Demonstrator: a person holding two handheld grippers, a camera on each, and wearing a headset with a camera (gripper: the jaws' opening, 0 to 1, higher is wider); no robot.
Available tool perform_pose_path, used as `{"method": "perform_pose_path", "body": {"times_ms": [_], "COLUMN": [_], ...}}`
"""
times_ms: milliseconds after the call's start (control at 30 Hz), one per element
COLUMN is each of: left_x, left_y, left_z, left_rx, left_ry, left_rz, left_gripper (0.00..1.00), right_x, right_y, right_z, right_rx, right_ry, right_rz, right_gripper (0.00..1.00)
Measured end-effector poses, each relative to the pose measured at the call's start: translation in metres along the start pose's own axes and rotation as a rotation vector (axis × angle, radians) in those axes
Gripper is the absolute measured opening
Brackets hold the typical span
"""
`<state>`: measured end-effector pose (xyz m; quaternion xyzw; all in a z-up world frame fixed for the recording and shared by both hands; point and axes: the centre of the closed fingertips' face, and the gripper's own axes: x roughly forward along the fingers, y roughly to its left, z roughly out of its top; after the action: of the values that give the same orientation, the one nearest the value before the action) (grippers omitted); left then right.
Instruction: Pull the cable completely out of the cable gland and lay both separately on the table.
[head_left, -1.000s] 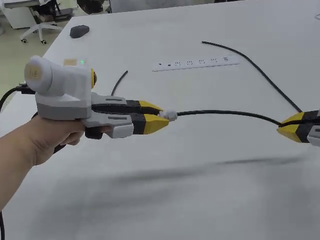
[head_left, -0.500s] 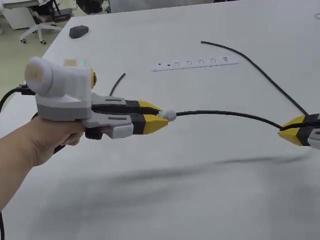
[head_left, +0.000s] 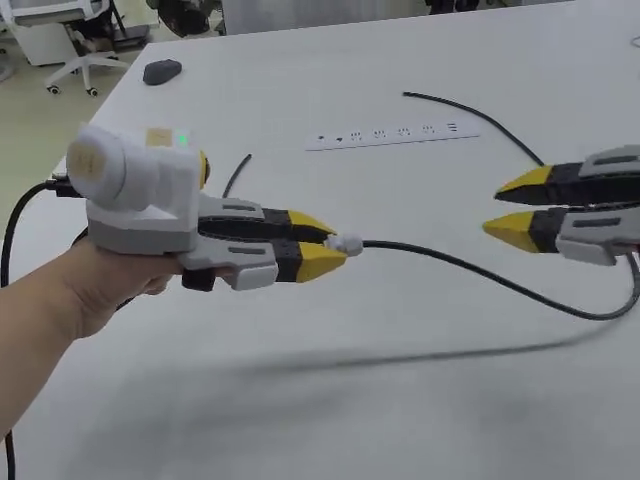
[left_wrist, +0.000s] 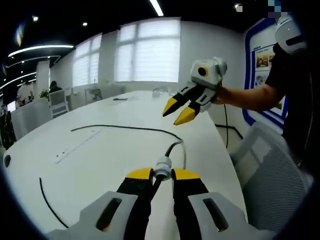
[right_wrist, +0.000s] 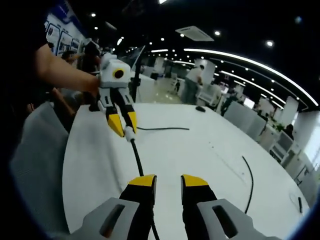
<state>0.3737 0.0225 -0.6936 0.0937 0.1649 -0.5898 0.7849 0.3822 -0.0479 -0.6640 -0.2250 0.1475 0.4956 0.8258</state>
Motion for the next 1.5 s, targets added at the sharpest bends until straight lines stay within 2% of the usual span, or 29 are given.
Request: {"method": "perform_pose_path", "body": {"times_ms": [33, 100, 200, 300, 433, 500, 767, 900, 933, 1000, 1167, 1233, 1300, 1367, 1433, 1500], "left_x": [0.002, 0.003, 0.004, 0.006, 0.007, 0.008, 0.01, 0.011, 0.012, 0.01, -0.002, -0.006, -0.01, -0.013, -0.017, -0.02], "left_y": [-0.002, -0.003, -0.004, -0.007, -0.009, -0.011, -0.013, -0.013, -0.013, -0.009, -0.002, 0.002, 0.004, 0.006, 0.009, 0.011], "left_z": [0.001, 0.003, 0.006, 0.007, 0.006, 0.003, 0.0, 0.003, 0.004, 0.005, 0.01, 0.01, 0.012, 0.011, 0.012, 0.013], "left_rx": [0.011, 0.012, 0.017, 0.025, 0.035, 0.04, 0.045, 0.051, 0.051, 0.072, 0.069, 0.074, 0.068, 0.069, 0.05, 0.056], "left_ry": [0.007, 0.003, -0.002, 0.0, 0.011, 0.023, 0.032, 0.018, 0.019, 0.022, -0.005, -0.007, -0.019, -0.014, -0.021, -0.027], "left_rz": [-0.005, -0.009, -0.014, -0.023, -0.031, -0.035, -0.041, -0.038, -0.038, -0.019, 0.004, 0.021, 0.03, 0.039, 0.051, 0.059], "left_gripper": [0.15, 0.15, 0.15, 0.15, 0.15, 0.15, 0.15, 0.15, 0.15, 0.15, 0.15, 0.15, 0.15, 0.15, 0.15, 0.15], "right_x": [0.006, 0.017, 0.03, 0.042, 0.05, 0.051, 0.049, 0.046, 0.044, 0.037, 0.02, 0.011, 0.001, -0.009, -0.019, -0.026], "right_y": [0.009, 0.024, 0.042, 0.048, 0.05, 0.049, 0.05, 0.047, 0.044, 0.035, 0.019, 0.008, -0.002, -0.013, -0.023, -0.029], "right_z": [0.004, 0.007, 0.004, 0.0, -0.003, -0.004, -0.01, -0.01, -0.012, -0.02, -0.033, -0.046, -0.055, -0.068, -0.079, -0.088], "right_rx": [0.004, -0.045, -0.076, -0.111, -0.141, -0.149, -0.174, -0.176, -0.171, -0.207, -0.136, -0.093, -0.054, -0.037, 0.005, 0.032], "right_ry": [-0.001, 0.019, 0.051, 0.079, 0.092, 0.098, 0.113, 0.115, 0.131, 0.169, 0.159, 0.182, 0.181, 0.209, 0.21, 0.22], "right_rz": [0.032, 0.082, 0.142, 0.163, 0.171, 0.17, 0.177, 0.146, 0.129, 0.076, 0.029, -0.005, -0.044, -0.085, -0.124, -0.144], "right_gripper": [0.15, 0.14, 0.13, 0.1, 0.04, 0.0, 0.0, 0.0, 0.0, 0.0, 0.0, 0.0, 0.0, 0.0, 0.0, 0.0]}}
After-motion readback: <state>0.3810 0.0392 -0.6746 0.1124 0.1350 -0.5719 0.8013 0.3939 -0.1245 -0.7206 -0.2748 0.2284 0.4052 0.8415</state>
